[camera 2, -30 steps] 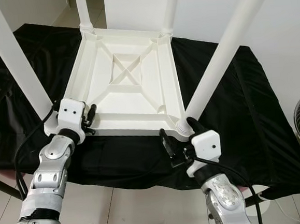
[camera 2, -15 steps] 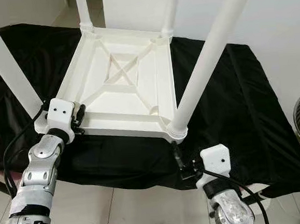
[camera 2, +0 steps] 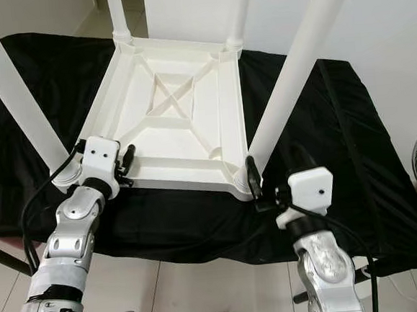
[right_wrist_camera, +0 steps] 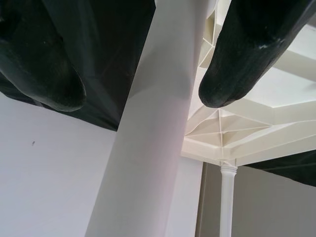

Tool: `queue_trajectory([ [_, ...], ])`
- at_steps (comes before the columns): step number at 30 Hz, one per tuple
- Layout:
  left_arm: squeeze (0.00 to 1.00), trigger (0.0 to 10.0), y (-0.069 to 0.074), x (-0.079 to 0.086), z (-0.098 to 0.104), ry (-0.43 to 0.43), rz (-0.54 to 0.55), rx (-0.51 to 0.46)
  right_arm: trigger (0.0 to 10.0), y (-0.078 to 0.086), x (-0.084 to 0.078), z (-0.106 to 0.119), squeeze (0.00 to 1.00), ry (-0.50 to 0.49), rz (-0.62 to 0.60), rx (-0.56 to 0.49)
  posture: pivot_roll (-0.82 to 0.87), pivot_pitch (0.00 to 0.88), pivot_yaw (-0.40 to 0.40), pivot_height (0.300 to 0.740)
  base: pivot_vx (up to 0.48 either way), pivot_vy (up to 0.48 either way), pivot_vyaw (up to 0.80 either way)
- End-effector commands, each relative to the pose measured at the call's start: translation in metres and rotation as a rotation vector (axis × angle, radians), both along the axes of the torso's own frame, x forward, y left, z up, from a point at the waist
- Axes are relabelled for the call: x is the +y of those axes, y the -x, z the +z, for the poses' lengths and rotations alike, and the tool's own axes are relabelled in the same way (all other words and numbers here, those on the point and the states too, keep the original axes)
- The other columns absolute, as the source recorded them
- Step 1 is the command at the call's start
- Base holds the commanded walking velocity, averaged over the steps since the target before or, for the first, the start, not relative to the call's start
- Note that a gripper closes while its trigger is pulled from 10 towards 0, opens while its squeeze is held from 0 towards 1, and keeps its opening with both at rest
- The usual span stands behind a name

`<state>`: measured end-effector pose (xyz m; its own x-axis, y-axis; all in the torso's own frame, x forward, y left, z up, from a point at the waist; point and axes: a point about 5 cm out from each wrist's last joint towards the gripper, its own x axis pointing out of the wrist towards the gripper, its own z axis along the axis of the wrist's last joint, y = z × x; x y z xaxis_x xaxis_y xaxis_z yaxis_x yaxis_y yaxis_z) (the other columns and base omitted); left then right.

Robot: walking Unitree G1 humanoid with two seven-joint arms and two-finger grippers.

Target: Building children table

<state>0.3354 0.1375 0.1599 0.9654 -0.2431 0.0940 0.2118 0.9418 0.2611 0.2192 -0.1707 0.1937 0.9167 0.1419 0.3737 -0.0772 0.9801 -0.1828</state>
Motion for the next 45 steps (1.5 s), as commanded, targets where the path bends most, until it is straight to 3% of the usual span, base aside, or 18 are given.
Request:
queue_trajectory([
  [1, 0.00, 10.0, 0.002, -0.001, -0.001, 0.028, 0.079, -0.010, 10.0, -0.006, 0.000, 0.002, 0.00, -0.004, -0.008, -0.003, 0.04, 0.109, -0.044, 0.740, 0.000, 0.000, 0.00],
  [10, 0.00, 10.0, 0.008, -0.016, -0.001, 0.069, 0.061, -0.006, 10.0, -0.039, 0.007, 0.035, 0.00, -0.027, 0.013, -0.128, 0.06, 0.110, -0.054, 0.740, 0.000, 0.000, 0.00],
  [22, 0.00, 10.0, 0.013, -0.016, -0.003, 0.077, 0.073, 0.007, 10.0, -0.049, 0.016, 0.069, 0.00, -0.049, 0.057, -0.250, 0.08, 0.112, -0.062, 0.740, 0.000, 0.000, 0.00],
  [35, 0.00, 10.0, 0.017, -0.016, -0.007, 0.080, 0.088, 0.025, 10.0, -0.043, 0.018, 0.091, 0.00, -0.077, 0.073, -0.318, 0.08, 0.112, -0.066, 0.740, 0.000, 0.000, 0.00],
  [36, 0.00, 10.0, 0.017, -0.017, -0.007, 0.083, 0.087, 0.027, 9.3, -0.042, 0.018, 0.091, 0.00, -0.081, 0.074, -0.315, 0.08, 0.109, -0.065, 0.740, 0.000, 0.000, 0.00],
  [37, 0.00, 10.0, 0.017, -0.017, -0.007, 0.083, 0.087, 0.027, 9.3, -0.042, 0.018, 0.091, 0.00, -0.081, 0.074, -0.315, 0.08, 0.109, -0.065, 0.740, 0.000, 0.000, 0.00],
  [38, 0.00, 10.0, 0.018, -0.017, -0.007, 0.085, 0.088, 0.028, 4.9, -0.042, 0.018, 0.091, 0.00, -0.084, 0.074, -0.311, 0.08, 0.109, -0.066, 0.740, 0.000, 0.000, 0.00],
  [40, 0.00, 10.0, 0.018, -0.017, -0.007, 0.087, 0.088, 0.029, 4.9, -0.042, 0.018, 0.090, 0.00, -0.086, 0.074, -0.309, 0.07, 0.107, -0.066, 0.740, 0.000, 0.000, 0.00],
  [41, 0.00, 10.0, 0.018, -0.018, -0.008, 0.090, 0.090, 0.032, 3.7, -0.041, 0.018, 0.090, 0.00, -0.089, 0.075, -0.306, 0.07, 0.106, -0.067, 0.740, 0.000, 0.000, 0.00],
  [43, 0.00, 10.0, 0.018, -0.018, -0.008, 0.095, 0.092, 0.035, 3.7, -0.041, 0.018, 0.090, 0.00, -0.092, 0.075, -0.304, 0.07, 0.106, -0.067, 0.740, 0.000, 0.000, 0.00],
  [44, 0.00, 10.0, 0.018, -0.018, -0.010, 0.100, 0.109, 0.044, 0.0, -0.041, 0.018, 0.090, 0.00, -0.109, 0.080, -0.301, 0.07, 0.101, -0.071, 0.740, 0.000, 0.000, 0.00],
  [45, 0.00, 10.0, 0.018, -0.018, -0.010, 0.100, 0.109, 0.044, 0.0, -0.041, 0.018, 0.090, 0.00, -0.109, 0.080, -0.301, 0.07, 0.101, -0.071, 0.740, 0.000, 0.000, 0.00],
])
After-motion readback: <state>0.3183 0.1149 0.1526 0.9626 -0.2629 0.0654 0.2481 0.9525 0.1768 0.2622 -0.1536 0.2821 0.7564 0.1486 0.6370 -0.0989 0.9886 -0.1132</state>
